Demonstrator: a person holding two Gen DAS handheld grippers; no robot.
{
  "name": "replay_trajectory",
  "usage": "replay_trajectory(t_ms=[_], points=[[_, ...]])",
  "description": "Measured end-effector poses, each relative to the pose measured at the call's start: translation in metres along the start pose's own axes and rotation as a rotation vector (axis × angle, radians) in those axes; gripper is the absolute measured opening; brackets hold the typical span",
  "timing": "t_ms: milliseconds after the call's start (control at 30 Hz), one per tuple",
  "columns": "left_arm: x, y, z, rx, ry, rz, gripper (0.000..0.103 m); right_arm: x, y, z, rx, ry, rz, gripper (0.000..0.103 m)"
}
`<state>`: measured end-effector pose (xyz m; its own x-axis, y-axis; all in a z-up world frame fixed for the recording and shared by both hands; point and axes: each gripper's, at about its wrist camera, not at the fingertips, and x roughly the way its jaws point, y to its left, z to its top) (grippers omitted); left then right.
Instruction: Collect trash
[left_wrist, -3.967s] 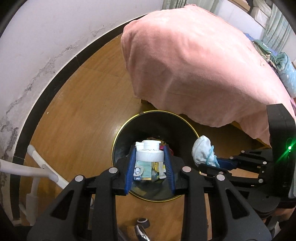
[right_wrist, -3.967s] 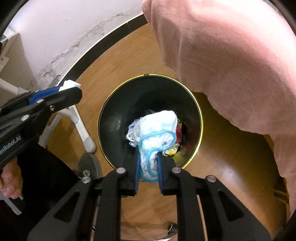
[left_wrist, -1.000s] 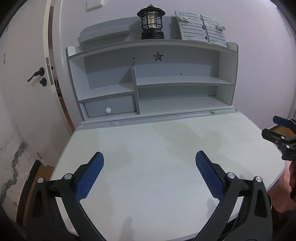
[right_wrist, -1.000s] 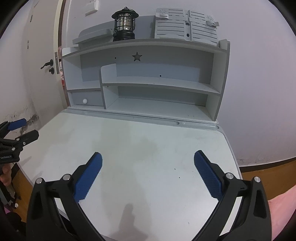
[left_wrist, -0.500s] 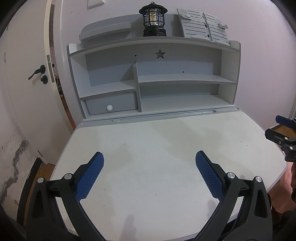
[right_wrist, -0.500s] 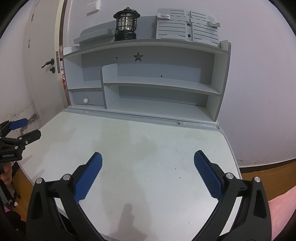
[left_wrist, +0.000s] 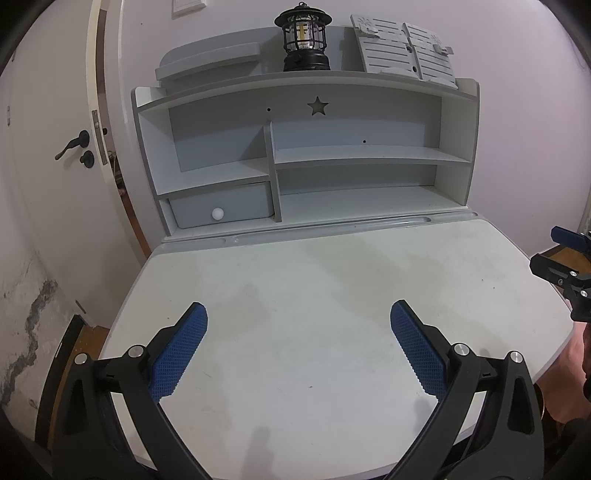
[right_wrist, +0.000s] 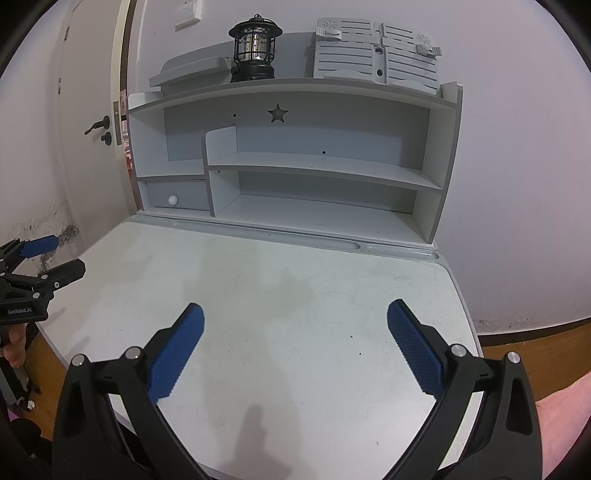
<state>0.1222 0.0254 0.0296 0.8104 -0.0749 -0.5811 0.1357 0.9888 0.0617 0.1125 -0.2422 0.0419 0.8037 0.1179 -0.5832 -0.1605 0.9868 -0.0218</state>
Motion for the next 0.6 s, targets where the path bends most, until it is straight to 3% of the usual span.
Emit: replay_trajectory(t_ms=[600], points=[[-0.0003,-0.0004,-0.0007,-0.001,0.001,0.0,0.096,-0.001,-0.001,0.0007,-0.002,-0.001,0.002,0.096]])
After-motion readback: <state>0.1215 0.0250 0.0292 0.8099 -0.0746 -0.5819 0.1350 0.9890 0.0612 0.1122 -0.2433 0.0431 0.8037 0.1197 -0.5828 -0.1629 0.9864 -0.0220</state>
